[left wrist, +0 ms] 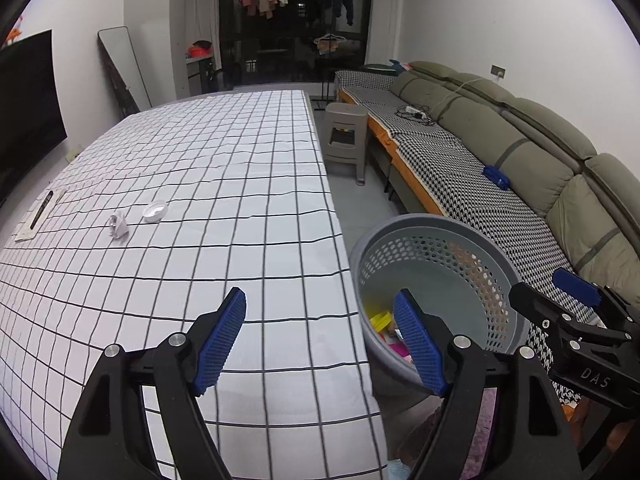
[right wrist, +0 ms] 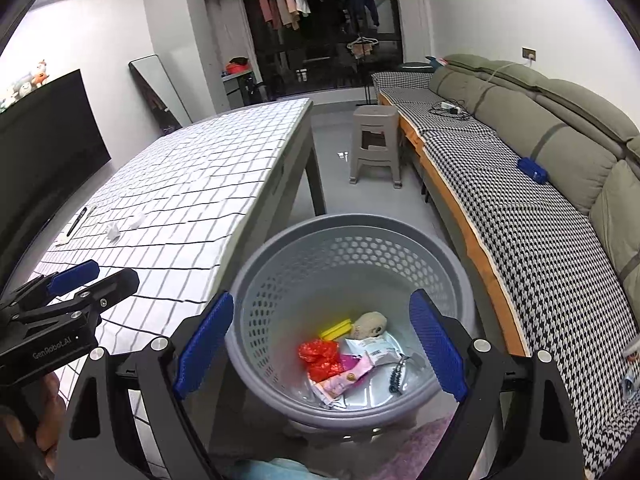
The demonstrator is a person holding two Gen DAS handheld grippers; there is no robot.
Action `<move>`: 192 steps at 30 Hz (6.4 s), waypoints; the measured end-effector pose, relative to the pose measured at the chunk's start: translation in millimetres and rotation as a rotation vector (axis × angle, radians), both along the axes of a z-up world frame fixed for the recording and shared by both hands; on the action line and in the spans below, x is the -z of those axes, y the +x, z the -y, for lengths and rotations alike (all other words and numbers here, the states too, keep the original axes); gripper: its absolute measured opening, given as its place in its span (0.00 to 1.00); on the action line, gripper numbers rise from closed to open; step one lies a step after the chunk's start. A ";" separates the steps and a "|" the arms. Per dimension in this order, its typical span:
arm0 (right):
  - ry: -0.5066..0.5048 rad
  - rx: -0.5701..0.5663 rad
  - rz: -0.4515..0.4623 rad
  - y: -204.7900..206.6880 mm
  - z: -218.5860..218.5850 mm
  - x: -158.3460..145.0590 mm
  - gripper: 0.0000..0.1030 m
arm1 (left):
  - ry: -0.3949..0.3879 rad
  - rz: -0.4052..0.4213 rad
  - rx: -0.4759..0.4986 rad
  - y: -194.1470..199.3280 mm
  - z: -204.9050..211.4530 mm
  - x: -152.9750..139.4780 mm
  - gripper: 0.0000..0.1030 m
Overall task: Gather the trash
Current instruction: 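Move both open tools back over the table toward the white lid and foil, then close the right tool on the white plastic lid, then close the left tool on the crumpled foil while the right tool holds the lid, then carry the foil and white lid over the grey wastebasket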
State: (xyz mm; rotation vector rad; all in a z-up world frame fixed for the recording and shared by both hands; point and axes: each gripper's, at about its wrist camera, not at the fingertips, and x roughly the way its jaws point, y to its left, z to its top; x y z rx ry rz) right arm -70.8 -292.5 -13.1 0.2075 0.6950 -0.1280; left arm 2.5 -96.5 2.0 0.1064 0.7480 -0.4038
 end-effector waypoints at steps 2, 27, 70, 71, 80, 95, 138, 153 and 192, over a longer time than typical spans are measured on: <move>-0.006 -0.013 0.002 3.9 -7.0 -2.3 0.83 | -0.002 0.003 -0.009 1.5 -5.8 -1.8 0.73; -0.014 -0.234 -0.007 84.6 -100.5 -11.3 0.83 | -0.021 -0.005 -0.203 38.7 -108.4 2.2 0.73; -0.050 -0.530 -0.180 250.2 -236.5 28.6 0.83 | 0.002 -0.049 -0.487 107.5 -230.9 31.1 0.73; -0.058 -0.533 -0.187 255.8 -239.1 30.6 0.83 | 0.000 -0.054 -0.488 109.9 -230.9 32.7 0.73; -0.093 -0.552 -0.240 298.0 -261.9 52.3 0.83 | -0.010 -0.095 -0.494 118.6 -234.8 46.5 0.73; -0.160 -0.564 -0.282 331.4 -288.1 65.9 0.82 | -0.020 -0.123 -0.489 123.6 -235.4 56.9 0.73; 0.053 -0.436 -0.206 213.7 -172.8 34.4 0.38 | 0.044 -0.186 -0.440 237.9 -176.7 61.6 0.73; 0.088 -0.396 -0.210 188.1 -163.3 37.1 0.38 | 0.003 -0.172 -0.367 212.6 -161.9 58.6 0.23; 0.116 0.042 -0.156 11.4 87.2 46.7 0.38 | 0.077 -0.073 0.092 22.5 105.3 32.8 0.26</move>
